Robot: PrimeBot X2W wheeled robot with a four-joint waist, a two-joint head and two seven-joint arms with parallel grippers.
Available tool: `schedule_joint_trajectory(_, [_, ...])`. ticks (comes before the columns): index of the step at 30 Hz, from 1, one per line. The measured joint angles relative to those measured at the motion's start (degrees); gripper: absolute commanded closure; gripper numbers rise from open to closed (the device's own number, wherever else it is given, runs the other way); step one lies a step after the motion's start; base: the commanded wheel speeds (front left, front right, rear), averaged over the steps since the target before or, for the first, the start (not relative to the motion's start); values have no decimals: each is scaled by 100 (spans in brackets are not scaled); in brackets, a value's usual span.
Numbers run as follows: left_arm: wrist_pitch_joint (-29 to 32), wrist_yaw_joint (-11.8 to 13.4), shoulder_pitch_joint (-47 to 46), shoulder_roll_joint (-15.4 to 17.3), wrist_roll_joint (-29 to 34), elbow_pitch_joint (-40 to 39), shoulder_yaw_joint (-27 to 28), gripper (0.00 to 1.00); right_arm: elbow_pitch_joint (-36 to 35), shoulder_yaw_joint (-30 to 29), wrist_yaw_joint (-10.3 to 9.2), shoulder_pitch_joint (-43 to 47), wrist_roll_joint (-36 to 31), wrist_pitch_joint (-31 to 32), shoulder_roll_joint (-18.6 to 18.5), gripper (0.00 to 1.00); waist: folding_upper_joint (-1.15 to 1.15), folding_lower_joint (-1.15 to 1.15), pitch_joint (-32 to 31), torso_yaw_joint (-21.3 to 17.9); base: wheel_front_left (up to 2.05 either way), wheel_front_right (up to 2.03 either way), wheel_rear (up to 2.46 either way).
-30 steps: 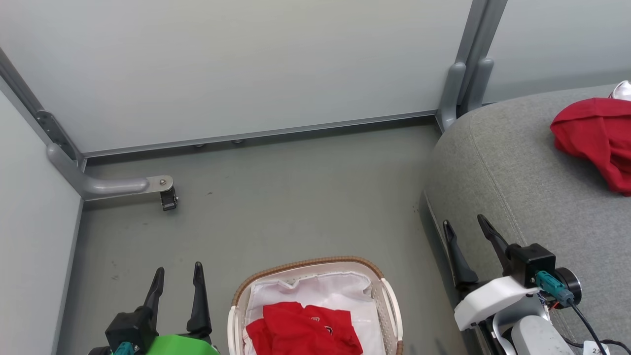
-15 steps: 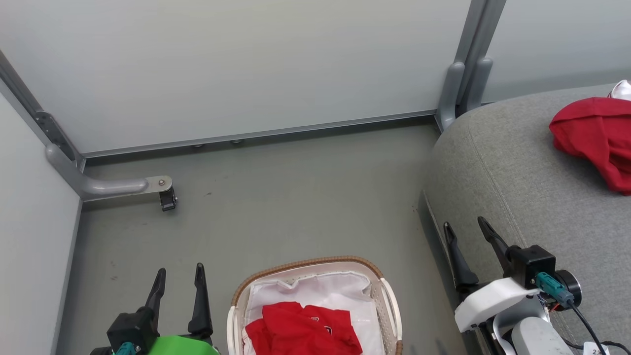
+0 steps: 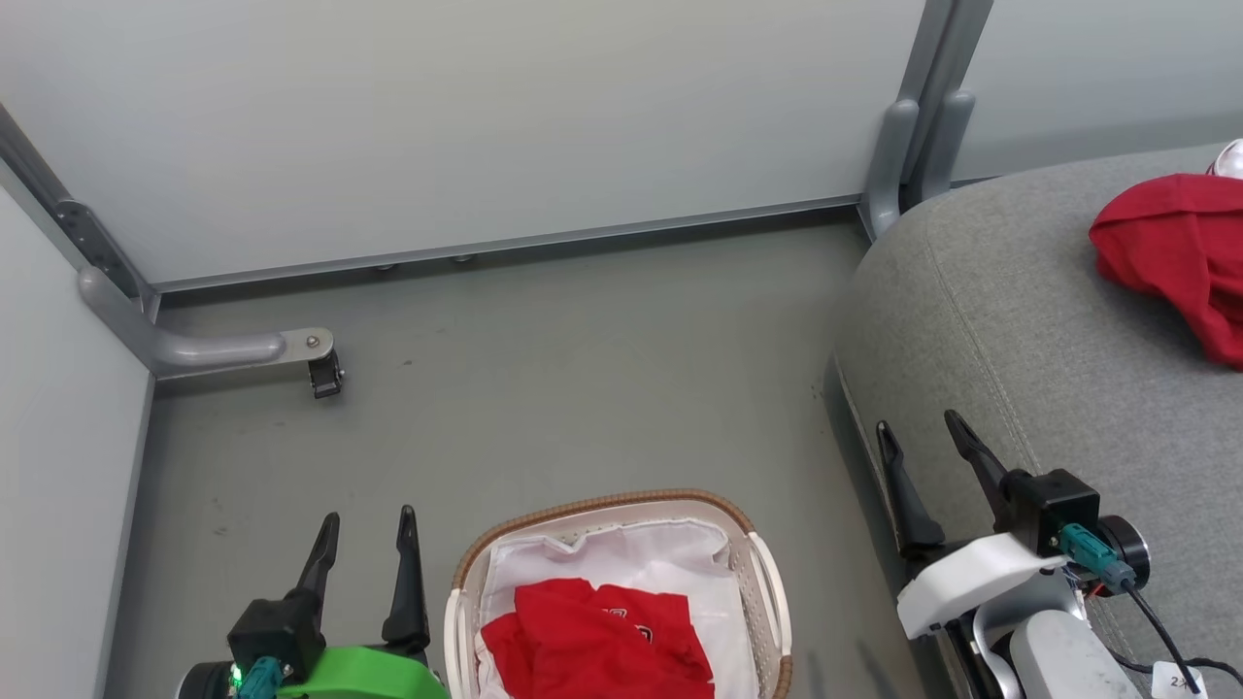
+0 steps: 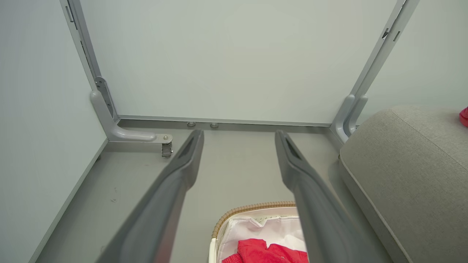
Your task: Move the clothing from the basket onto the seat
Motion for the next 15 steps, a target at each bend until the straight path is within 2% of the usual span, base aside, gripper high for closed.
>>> schedule_joint_trajectory(6, [0, -182, -495, -2, 308, 621, -346, 0, -103, -152, 0, -192, -183, 0, 0, 0, 0, 0, 273, -29, 0, 0, 0])
schedule_joint_trajectory(15, [31, -432, -1968, -4, 801, 2486, -1283, 0, -515, -477, 0, -670, -587, -1, -1, 0, 0, 0, 1003, -139, 0, 0, 0])
